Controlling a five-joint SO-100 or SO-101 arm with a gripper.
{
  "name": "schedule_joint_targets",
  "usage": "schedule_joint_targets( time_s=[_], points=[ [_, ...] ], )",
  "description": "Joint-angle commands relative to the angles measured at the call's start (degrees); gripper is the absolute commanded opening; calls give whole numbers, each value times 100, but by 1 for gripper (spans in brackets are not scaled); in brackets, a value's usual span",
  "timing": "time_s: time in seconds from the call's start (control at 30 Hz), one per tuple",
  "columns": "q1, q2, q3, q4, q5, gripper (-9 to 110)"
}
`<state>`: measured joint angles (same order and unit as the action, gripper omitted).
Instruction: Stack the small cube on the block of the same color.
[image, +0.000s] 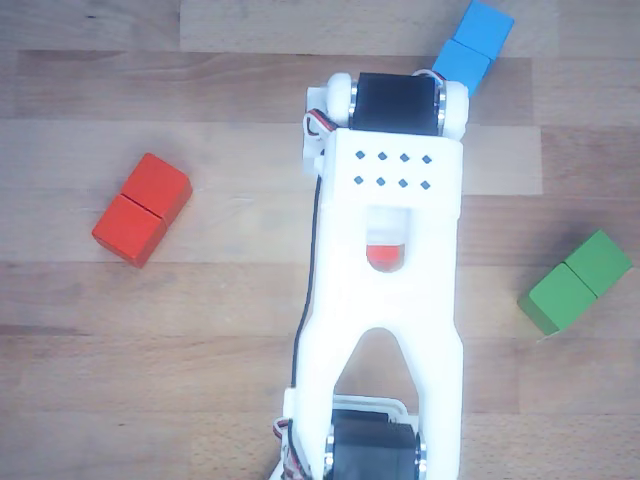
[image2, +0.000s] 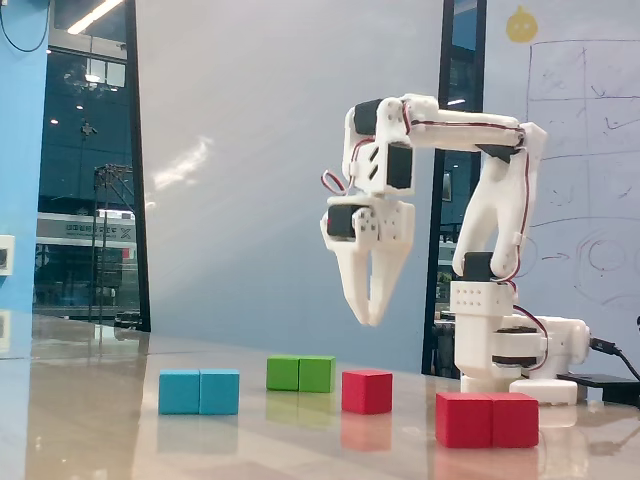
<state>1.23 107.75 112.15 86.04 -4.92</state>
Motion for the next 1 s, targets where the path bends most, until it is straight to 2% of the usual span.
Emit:
schedule_joint_targets(
  time_s=[0.0, 0.53, 0.97],
  points=[
    [-44, -79, -448, 105, -18, 0],
    [-44, -193, -246, 132, -26, 3],
    [-26, -475, -132, 114, 18, 32]
  ],
)
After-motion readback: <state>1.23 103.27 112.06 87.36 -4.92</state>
